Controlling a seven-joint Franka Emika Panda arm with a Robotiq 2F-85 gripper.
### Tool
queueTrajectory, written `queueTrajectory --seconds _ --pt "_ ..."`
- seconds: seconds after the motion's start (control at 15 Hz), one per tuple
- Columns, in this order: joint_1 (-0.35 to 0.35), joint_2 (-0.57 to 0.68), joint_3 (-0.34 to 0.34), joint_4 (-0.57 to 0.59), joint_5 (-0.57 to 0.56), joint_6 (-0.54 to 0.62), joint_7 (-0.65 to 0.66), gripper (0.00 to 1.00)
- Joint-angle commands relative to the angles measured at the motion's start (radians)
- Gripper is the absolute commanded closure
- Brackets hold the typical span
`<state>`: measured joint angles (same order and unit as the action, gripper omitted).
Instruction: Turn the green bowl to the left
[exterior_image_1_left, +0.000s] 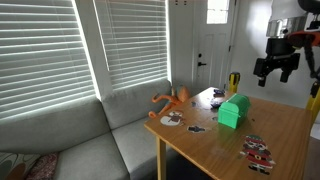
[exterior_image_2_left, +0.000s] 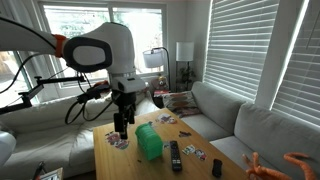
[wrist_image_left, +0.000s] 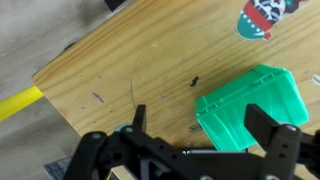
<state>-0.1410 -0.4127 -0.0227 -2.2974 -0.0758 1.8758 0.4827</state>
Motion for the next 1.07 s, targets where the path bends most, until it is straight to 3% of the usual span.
queueTrajectory --seconds 0.0,0.47,0.67,1.0 --pt "-0.014 0.092 0.046 0.072 0.056 0.038 0.205 0.0" --pt "0.013 0.186 0.068 0.103 0.098 0.151 0.578 0.0" --pt "0.029 0.21 0.064 0.092 0.133 0.228 0.644 0.0" --pt "0.049 0.257 0.062 0.1 0.148 0.239 0.735 0.0"
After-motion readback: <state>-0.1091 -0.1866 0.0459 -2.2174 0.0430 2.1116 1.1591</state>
